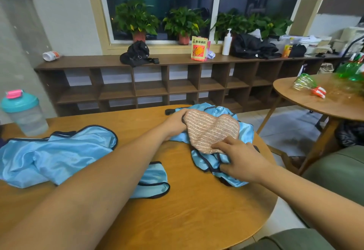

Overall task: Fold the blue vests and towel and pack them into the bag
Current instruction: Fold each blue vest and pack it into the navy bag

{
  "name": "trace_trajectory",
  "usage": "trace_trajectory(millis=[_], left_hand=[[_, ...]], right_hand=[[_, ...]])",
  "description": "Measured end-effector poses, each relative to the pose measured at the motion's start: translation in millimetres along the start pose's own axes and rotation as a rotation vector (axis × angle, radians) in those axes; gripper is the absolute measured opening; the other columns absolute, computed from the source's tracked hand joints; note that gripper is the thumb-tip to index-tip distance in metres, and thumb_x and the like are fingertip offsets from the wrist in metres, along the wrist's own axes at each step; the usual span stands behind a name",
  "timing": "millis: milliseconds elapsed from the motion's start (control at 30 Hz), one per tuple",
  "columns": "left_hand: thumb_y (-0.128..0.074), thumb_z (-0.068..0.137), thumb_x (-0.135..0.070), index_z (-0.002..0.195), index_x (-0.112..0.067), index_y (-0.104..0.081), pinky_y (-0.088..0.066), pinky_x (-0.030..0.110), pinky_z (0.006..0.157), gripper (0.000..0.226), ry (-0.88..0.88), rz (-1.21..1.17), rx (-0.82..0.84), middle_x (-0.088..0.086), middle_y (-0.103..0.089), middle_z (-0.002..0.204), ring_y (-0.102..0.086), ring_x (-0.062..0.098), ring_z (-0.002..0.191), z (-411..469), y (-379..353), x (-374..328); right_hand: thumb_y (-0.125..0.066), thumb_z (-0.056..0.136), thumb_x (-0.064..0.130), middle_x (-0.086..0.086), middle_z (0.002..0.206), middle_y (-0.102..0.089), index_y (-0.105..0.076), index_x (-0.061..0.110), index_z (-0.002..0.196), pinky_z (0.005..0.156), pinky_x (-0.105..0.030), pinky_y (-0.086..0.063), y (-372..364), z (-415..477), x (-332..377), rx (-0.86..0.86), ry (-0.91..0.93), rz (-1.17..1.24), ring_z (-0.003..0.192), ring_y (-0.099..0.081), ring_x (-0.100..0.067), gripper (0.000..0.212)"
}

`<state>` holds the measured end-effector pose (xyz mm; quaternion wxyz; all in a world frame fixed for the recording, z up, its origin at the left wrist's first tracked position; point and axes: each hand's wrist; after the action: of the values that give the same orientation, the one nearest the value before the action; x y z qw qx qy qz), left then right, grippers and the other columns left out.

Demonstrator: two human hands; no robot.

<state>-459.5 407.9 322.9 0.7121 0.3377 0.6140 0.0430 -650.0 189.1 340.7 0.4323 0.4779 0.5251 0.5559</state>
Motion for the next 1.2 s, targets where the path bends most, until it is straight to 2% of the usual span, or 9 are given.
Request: trace_trajectory(millis=[67,167,233,400,533,667,867,1033,1200], left_hand=[[-0.076,0.086,0.004,0.15,-0.031,-0.053,-0.056,0.031,0.101,0.077,0.005,-0.012,0.03,-0.005,-0.061,0.143,-0.059,0.012,0.127,-5.8,10.9,-2.1],[-0.075,0.088,0.005,0.153,-0.029,-0.048,-0.056,0.023,0.089,0.078,0.012,0.027,0.027,-0.008,-0.052,0.151,-0.053,0.012,0.135,-23.8,36.5,-9.6],[-0.073,0.09,0.001,0.152,-0.032,-0.049,-0.055,0.028,0.095,0.074,-0.01,0.115,-0.009,-0.01,-0.053,0.149,-0.055,0.012,0.133,-41.2,56.7,-13.8],[-0.077,0.093,-0.017,0.134,-0.037,-0.061,-0.056,0.036,0.101,0.048,-0.03,0.287,-0.08,-0.018,-0.064,0.131,-0.064,0.003,0.118,-93.9,115.2,-10.9],[-0.08,0.092,-0.026,0.13,-0.035,-0.064,-0.053,0.035,0.105,0.043,-0.011,0.424,-0.082,-0.016,-0.064,0.132,-0.063,0.005,0.119,-144.8,153.1,5.7],[-0.079,0.091,-0.046,0.131,-0.036,-0.065,-0.048,0.036,0.105,0.044,0.015,0.706,-0.036,-0.01,-0.061,0.128,-0.057,0.011,0.12,-196.6,181.0,37.5],[-0.078,0.089,-0.05,0.118,-0.04,-0.065,-0.04,0.038,0.109,0.034,-0.144,0.758,-0.161,-0.018,-0.05,0.122,-0.046,0.01,0.12,-268.8,170.6,79.7],[-0.066,0.092,-0.063,0.109,-0.043,-0.066,-0.037,0.032,0.103,0.026,-0.146,0.83,-0.111,-0.023,-0.048,0.115,-0.046,0.004,0.113,-299.8,143.6,92.6],[-0.064,0.097,-0.055,0.099,-0.039,-0.062,-0.049,0.037,0.092,0.016,-0.097,0.799,-0.142,-0.017,-0.058,0.098,-0.053,0.006,0.096,-298.6,134.0,95.0]], right_hand=[[-0.059,0.087,0.065,0.012,0.14,-0.047,-0.041,0.047,0.151,0.106,-0.046,-0.04,5.5,-0.4,0.9,-0.005,0.004,-0.061,0.127,-0.05,-0.019,0.069],[-0.046,0.083,0.088,0.011,0.151,-0.042,-0.042,0.045,0.152,0.112,-0.046,-0.034,18.6,-2.6,10.7,-0.023,0.019,-0.097,0.135,-0.043,-0.02,0.081],[-0.04,0.085,0.093,0.011,0.156,-0.039,-0.042,0.044,0.154,0.117,-0.047,-0.029,27.6,-3.4,20.1,-0.069,0.03,-0.048,0.141,-0.039,-0.02,0.085],[-0.043,0.098,0.075,0.009,0.149,-0.047,-0.052,0.036,0.148,0.117,-0.044,-0.029,34.0,11.4,61.8,-0.248,0.124,0.0,0.138,-0.041,-0.019,0.063],[-0.052,0.101,0.064,0.007,0.145,-0.051,-0.051,0.036,0.149,0.117,-0.043,-0.038,26.9,26.4,107.2,-0.17,0.259,0.087,0.135,-0.045,-0.018,0.055],[-0.061,0.1,0.058,0.006,0.13,-0.055,-0.052,0.031,0.149,0.106,-0.04,-0.048,7.4,39.6,152.5,-0.032,0.397,0.125,0.121,-0.054,-0.017,0.057],[-0.071,0.094,0.056,0.011,0.129,-0.046,-0.055,0.034,0.136,0.1,-0.032,-0.041,-20.2,46.3,192.5,0.017,0.554,0.142,0.109,-0.044,-0.009,0.05],[-0.064,0.096,0.052,0.007,0.109,-0.05,-0.056,0.029,0.111,0.089,-0.035,-0.043,-29.2,38.7,198.8,-0.046,0.569,0.024,0.1,-0.049,-0.016,0.029],[-0.061,0.093,0.032,0.002,0.099,-0.054,-0.048,0.024,0.103,0.072,-0.042,-0.053,-27.5,32.0,193.9,0.011,0.471,-0.089,0.086,-0.057,-0.024,0.019]])
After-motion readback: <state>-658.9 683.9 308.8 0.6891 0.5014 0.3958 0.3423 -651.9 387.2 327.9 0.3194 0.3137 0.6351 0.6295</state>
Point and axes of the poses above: each hand's wrist, its own z-axis towards the middle knuckle, its own y-axis out of the back of the hand, x = y × z
